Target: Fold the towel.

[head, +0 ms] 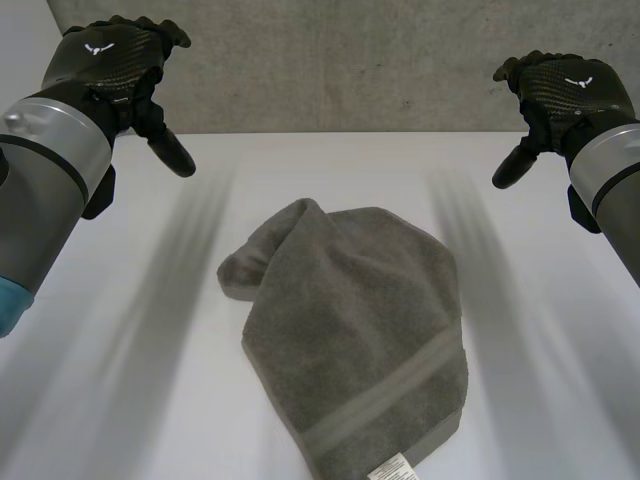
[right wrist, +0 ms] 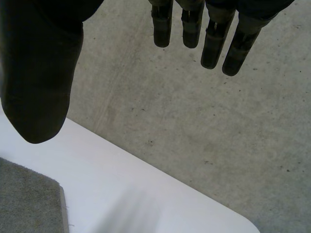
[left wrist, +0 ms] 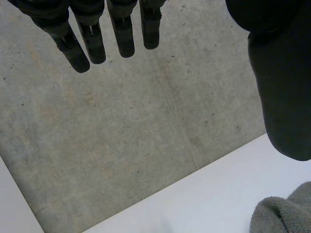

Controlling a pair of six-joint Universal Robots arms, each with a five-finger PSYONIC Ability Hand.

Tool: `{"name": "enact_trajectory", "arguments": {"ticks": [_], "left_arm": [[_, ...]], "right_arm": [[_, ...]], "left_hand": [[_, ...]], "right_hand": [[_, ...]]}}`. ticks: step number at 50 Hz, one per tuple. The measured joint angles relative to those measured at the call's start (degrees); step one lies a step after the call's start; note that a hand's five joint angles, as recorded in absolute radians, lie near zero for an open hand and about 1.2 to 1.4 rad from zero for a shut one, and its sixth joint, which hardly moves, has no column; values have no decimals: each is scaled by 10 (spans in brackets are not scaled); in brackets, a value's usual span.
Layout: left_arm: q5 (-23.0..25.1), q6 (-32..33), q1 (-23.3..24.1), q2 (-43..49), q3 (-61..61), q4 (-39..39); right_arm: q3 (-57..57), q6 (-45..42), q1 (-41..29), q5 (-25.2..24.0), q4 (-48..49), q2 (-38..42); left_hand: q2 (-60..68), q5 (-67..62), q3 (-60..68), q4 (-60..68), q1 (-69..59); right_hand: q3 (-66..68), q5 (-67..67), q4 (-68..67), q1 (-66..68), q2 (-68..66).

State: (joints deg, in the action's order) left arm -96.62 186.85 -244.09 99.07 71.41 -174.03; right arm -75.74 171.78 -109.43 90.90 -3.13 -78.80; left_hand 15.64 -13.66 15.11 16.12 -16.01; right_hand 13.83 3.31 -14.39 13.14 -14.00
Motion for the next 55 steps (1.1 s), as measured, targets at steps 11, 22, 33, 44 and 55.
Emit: {"name": "enact_trajectory", "arguments": {"ticks": [11,22,33,44,55], "left_arm": [[0,0,0,4,-1,1],[4,1,-1,4,8,1],[33,24,-8,31,60,-8],[71,61,-13,164,64,-74],[69,83,6,284,36,-160]], "right_arm": [[0,-2,-2,0,0,0],[-4,-9,-6,-12,-14,-1],[-117,-117,-24,-129,-73,-29],[-300,-230,-63,-211,-21,-47],[-388,-267,-68,-212,51,-11]], "left_hand": [[0,0,0,0,0],[0,0,0,0,0],[0,0,0,0,1],[0,-5,1,0,1],[6,-28,9,2,-1]], "right_hand": [[0,0,0,0,0],[0,0,0,0,0],[0,0,0,0,0],[0,0,0,-2,0],[8,10,-6,16,-9]]}}
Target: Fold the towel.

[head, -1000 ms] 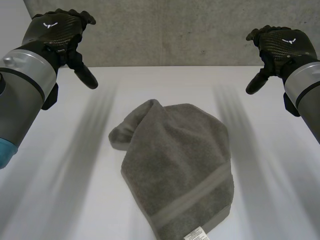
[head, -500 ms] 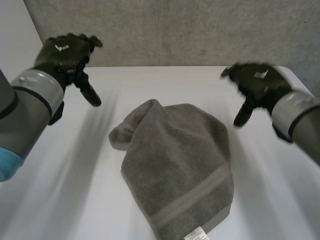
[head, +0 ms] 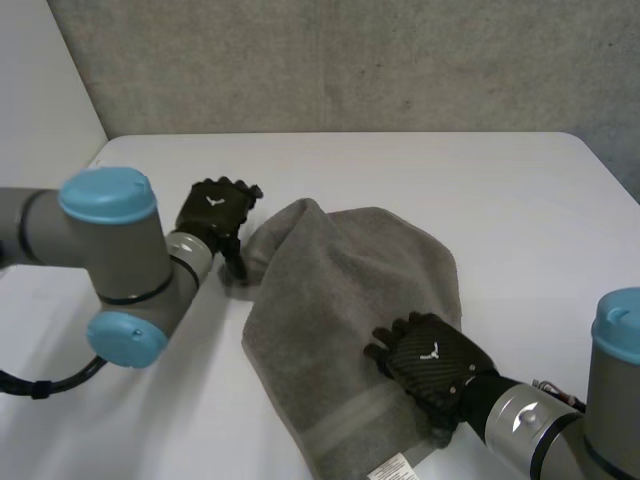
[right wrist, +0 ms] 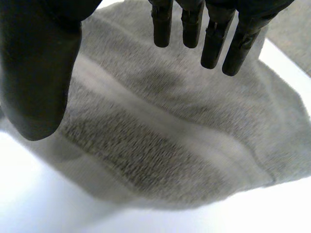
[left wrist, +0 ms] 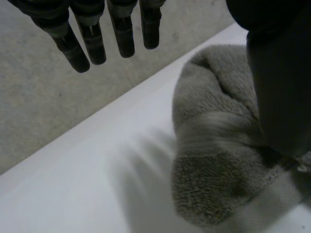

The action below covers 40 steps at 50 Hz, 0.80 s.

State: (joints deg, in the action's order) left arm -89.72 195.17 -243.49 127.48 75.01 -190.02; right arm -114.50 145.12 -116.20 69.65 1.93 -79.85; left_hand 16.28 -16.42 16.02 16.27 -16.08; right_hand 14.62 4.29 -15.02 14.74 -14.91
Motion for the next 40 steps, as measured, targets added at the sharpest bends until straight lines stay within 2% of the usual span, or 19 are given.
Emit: {"name": "enact_trajectory", "arguments": {"ticks": [3,6,7,13,15,17,21,24,28,30,35,40], "left_arm": [[-1,7,6,17,-3,-12],[-2,12,11,33,-4,-25],[-2,13,12,37,-4,-28],[-7,14,15,50,-3,-35],[-9,14,15,50,-4,-35],[-14,13,15,50,-4,-35],[-27,13,15,45,-4,-35],[-38,13,14,39,-3,-34],[-48,13,14,23,3,-34],[-50,13,14,12,8,-34],[-52,13,9,-27,33,-33],[-49,13,3,-67,68,-34]], "right_arm": [[-8,-6,3,1,15,11],[-14,-12,8,4,32,20],[-15,-16,11,5,38,24],[-6,-27,41,7,61,33],[0,-30,55,8,64,35],[13,-35,78,9,67,41],[44,-44,117,11,68,54],[69,-50,140,12,66,64],[95,-53,157,13,61,73],[98,-52,159,13,59,75],[70,-46,151,7,56,60],[17,-30,127,-6,63,23]], "left_hand": [[8,-10,10,0,-1],[33,-33,37,28,-30],[46,-47,49,43,-46],[192,-189,197,193,-197],[248,-241,247,246,-253],[383,-379,388,390,-386],[571,-561,578,569,-568],[667,-658,679,668,-647],[699,-678,715,703,-648],[699,-678,716,704,-648],[699,-678,717,704,-648],[699,-678,717,704,-648]], "right_hand": [[68,74,-66,68,-67],[205,206,-200,202,-204],[291,299,-287,290,-294],[594,611,-596,604,-597],[611,628,-616,615,-607],[612,628,-617,615,-607],[612,628,-617,615,-607],[612,628,-617,615,-607],[612,627,-616,614,-606],[543,548,-540,541,-535],[184,176,-180,177,-172],[134,119,-126,128,-132]]}}
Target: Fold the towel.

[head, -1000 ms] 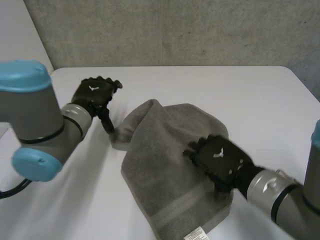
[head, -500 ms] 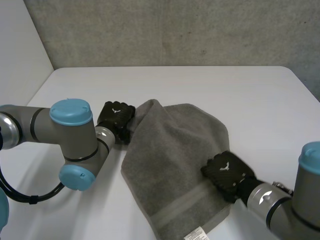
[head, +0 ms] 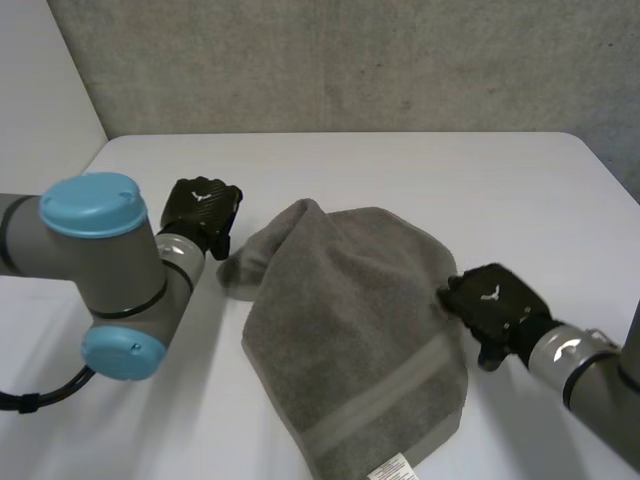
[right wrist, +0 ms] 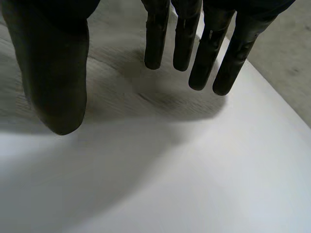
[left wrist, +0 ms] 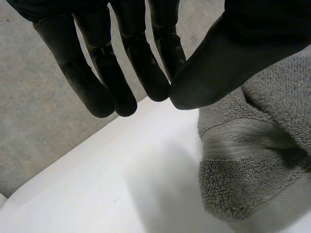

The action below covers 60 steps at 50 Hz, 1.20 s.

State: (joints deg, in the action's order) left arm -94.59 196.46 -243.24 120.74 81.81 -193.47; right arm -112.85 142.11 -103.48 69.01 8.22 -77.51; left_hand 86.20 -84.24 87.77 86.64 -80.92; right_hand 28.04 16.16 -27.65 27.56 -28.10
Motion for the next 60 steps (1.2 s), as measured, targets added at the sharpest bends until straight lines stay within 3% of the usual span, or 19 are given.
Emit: {"name": "enact_trajectory", "arguments": {"ticks": [3,7,10,15,17,21,24,33,39,43,46,49,54,60], "left_arm": [[1,0,-3,-16,19,0],[2,0,-4,-23,34,-1],[1,0,0,-25,40,-1],[0,1,5,-25,45,-1],[-1,1,6,-25,46,-1],[-1,1,7,-25,49,-1],[-2,0,7,-26,51,-1],[-2,-1,7,-36,56,-2],[-1,-1,12,-49,65,-2],[-1,-1,17,-52,73,-2],[-1,-1,21,-54,78,-2],[-1,-1,22,-55,82,-2],[0,-4,23,-56,83,-2],[1,-6,24,-59,83,-2]], "right_arm": [[-36,13,-12,-19,7,-21],[-65,19,-17,-45,12,-31],[-75,18,-16,-59,14,-30],[-76,15,-12,-65,22,-10],[-73,13,-10,-64,27,1],[-60,13,-7,-60,45,22],[-41,17,-5,-56,58,29],[77,36,21,-20,72,32],[197,53,37,4,52,99],[224,55,39,-2,18,132],[204,53,38,-27,-13,129],[156,54,35,-63,-30,101],[34,58,26,-127,-23,13],[-55,60,-9,-147,-6,-39]], "left_hand": [[-16,9,-17,-12,9],[-366,358,-383,-388,339],[-538,528,-558,-549,492],[-568,561,-588,-566,513],[-572,567,-594,-573,519],[-573,575,-601,-581,527],[-573,576,-601,-581,527],[-578,584,-607,-588,535],[-580,586,-610,-589,537],[-591,596,-621,-603,548],[-593,602,-627,-609,553],[-593,606,-631,-612,556],[-593,634,-659,-641,585],[-593,681,-704,-687,626]], "right_hand": [[-1,-2,0,-1,1],[-8,-9,8,-7,8],[-8,-8,8,-7,8],[23,44,-26,30,-25],[95,119,-99,111,-108],[429,456,-436,447,-439],[480,510,-491,488,-477],[480,510,-491,488,-477],[480,510,-491,488,-477],[327,343,-331,322,-321],[162,174,-167,160,-156],[76,82,-78,82,-77],[46,48,-48,49,-48],[46,48,-48,48,-48]]}}
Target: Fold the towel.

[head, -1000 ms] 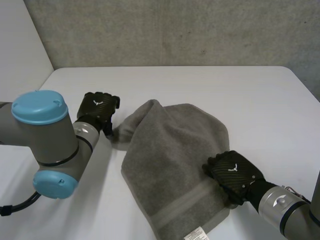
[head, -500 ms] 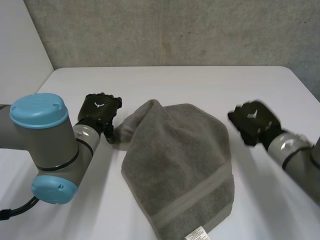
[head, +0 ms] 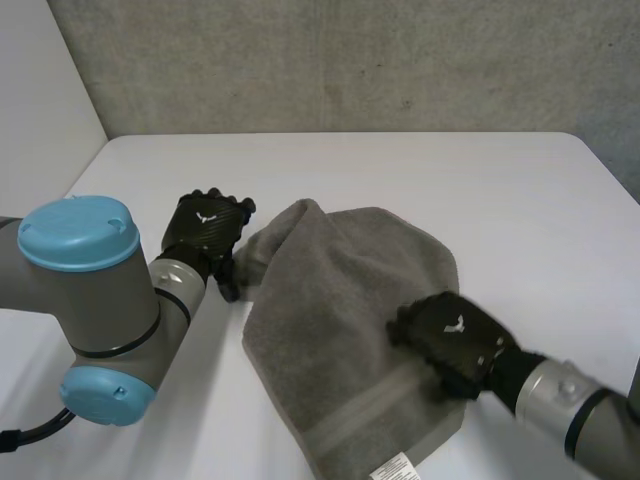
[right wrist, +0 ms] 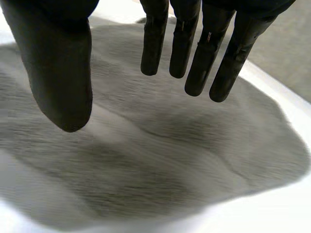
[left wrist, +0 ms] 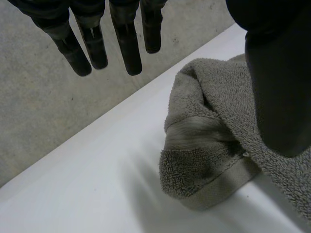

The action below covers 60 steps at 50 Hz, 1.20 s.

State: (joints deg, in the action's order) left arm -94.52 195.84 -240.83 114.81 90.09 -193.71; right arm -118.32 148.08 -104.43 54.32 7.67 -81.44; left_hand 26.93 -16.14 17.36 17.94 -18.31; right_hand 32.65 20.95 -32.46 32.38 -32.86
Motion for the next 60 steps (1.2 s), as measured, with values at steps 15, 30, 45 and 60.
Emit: {"name": "enact_trajectory", "arguments": {"ticks": [15,30,45,60], "left_arm": [[0,-1,9,-14,17,-8],[-1,-1,9,-15,24,-17],[-1,0,10,-15,26,-20],[-1,0,9,-18,31,-20]], "right_arm": [[-65,-2,-53,-4,-1,1],[-73,-1,-81,-3,3,13],[-71,-11,-75,-2,11,40],[-59,-13,-69,0,12,48]], "left_hand": [[0,16,-14,-13,13],[0,16,-14,-13,13],[0,16,-14,-13,13],[0,16,-14,-13,14]], "right_hand": [[0,5,0,0,0],[53,75,-55,55,-48],[256,273,-257,264,-254],[432,462,-443,437,-422]]}}
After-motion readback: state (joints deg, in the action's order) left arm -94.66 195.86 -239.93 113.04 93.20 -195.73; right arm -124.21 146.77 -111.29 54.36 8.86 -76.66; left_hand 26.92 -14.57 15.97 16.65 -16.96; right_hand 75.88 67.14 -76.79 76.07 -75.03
